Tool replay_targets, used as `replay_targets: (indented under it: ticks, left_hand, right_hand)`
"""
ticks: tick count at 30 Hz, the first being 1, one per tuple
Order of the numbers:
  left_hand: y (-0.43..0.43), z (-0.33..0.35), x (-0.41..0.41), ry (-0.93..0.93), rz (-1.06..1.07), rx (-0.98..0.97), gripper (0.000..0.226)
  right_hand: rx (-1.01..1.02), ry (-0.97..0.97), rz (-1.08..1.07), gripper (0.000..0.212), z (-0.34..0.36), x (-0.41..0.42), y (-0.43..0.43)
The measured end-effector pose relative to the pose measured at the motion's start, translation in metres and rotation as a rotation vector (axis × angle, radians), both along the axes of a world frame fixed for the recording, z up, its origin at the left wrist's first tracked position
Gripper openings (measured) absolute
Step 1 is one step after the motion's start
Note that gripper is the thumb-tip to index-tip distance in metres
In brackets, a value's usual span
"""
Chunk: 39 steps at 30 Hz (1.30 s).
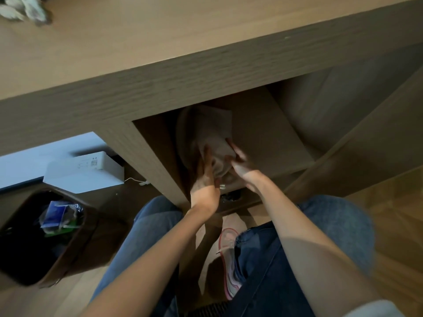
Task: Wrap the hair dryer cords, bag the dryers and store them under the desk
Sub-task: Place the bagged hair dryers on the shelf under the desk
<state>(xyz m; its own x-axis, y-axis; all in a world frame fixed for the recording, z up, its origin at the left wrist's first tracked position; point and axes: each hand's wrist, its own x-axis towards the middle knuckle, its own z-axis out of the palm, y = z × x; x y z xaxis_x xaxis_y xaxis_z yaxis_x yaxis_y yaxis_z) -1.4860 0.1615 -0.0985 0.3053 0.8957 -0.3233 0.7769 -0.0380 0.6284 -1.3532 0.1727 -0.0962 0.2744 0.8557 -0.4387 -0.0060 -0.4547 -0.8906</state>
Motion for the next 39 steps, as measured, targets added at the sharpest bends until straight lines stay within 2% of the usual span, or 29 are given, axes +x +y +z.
replay_targets:
  ticks: [4,5,8,11,15,22,28,31,36,39]
  left_hand:
    - [-0.002,0.014,0.000,-0.046,-0.068,0.115,0.077]
    - [-0.003,0.019,0.000,-0.037,-0.074,0.109,0.076]
    - [-0.014,0.040,-0.001,0.068,-0.100,0.068,0.049]
    - [-0.026,0.063,-0.006,0.108,-0.196,0.239,0.047]
    - [-0.041,0.096,-0.021,-0.011,-0.299,0.408,0.053]
    - [-0.062,0.180,-0.043,-0.213,-0.393,0.654,0.044]
    - [-0.040,0.269,-0.064,-0.352,-0.317,0.864,0.038]
    - [-0.011,0.301,-0.081,-0.359,-0.264,0.925,0.039]
    - [0.045,0.336,-0.122,-0.367,-0.099,0.971,0.039]
    - [0.086,0.342,-0.147,-0.425,0.038,0.879,0.044]
  right_hand:
    - [-0.004,-0.069,-0.008,0.046,0.005,0.001,-0.009]
    - [0.011,-0.118,0.011,0.045,0.007,0.003,-0.014]
    - [0.039,-0.399,0.105,0.041,0.030,0.008,-0.036]
    - [0.104,-0.583,0.115,0.035,0.059,0.009,-0.071]
    - [0.180,-0.680,0.092,0.028,0.095,0.004,-0.117]
    - [0.409,-0.731,-0.061,0.021,0.193,-0.021,-0.151]
    - [0.613,-0.811,-0.128,0.024,0.277,-0.037,-0.126]
    - [0.659,-0.847,-0.078,0.026,0.305,-0.049,-0.096]
    - [0.703,-0.882,0.051,0.030,0.332,-0.081,-0.034]
    - [0.682,-0.877,0.126,0.035,0.339,-0.103,0.007]
